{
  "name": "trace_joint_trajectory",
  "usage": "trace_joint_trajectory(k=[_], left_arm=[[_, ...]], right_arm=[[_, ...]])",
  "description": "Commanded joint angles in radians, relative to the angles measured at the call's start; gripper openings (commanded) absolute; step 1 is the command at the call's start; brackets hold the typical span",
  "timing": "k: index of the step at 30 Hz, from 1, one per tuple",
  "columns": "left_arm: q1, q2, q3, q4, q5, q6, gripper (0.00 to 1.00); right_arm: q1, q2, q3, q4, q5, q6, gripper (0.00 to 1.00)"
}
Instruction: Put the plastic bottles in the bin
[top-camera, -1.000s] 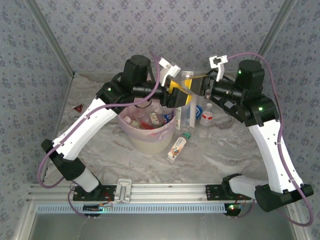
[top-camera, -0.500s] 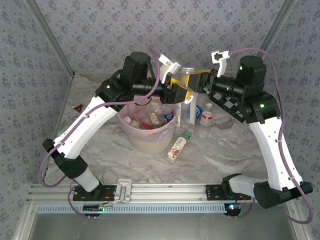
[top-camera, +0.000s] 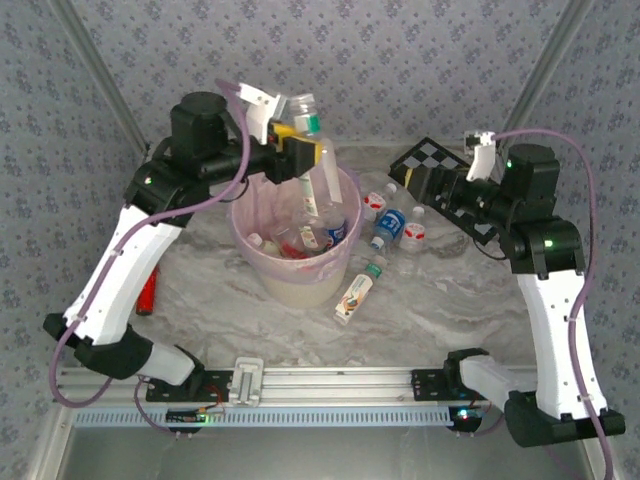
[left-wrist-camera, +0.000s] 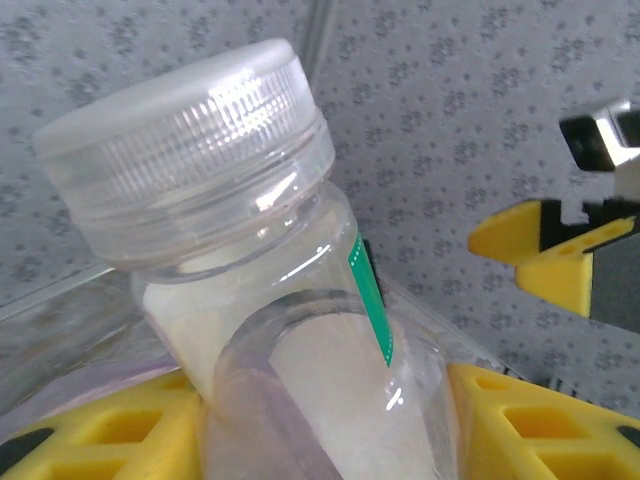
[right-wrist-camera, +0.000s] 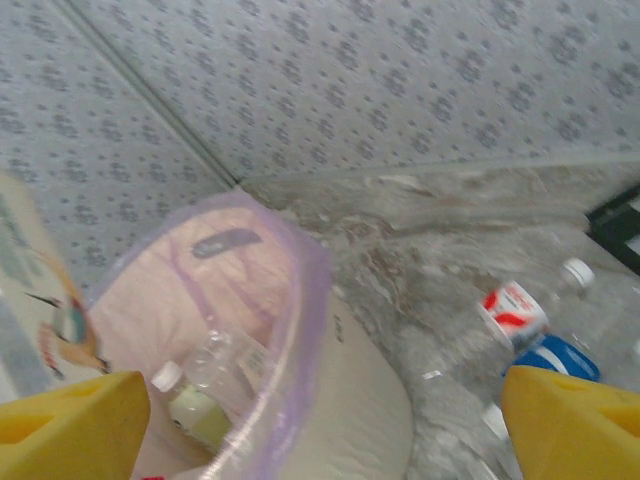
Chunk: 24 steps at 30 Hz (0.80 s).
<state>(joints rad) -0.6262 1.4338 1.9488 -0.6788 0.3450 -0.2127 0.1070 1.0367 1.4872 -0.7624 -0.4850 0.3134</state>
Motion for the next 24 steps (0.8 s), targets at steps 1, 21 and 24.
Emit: trace_joint_trajectory(k=[1,21,24], left_arm=[[0.014,0.020,-0.019,-0.104,-0.069,0.017,0.02],[-0.050,0.153,-0.229,-0.234,-0.073,-0.001,0.10],[-0.061,0.163,-0.226,-0.249,-0.110,0.008,0.23]], right_arm=[[-0.033,-0.023,-0.043,-0.052,0.014,-0.019,0.92],[-0.073,-0.028,-0.156,-0.105,0.056,-0.014,0.92],[-0.074,-0.023,-0.172,-0.109,0.057,-0.011,0.92]])
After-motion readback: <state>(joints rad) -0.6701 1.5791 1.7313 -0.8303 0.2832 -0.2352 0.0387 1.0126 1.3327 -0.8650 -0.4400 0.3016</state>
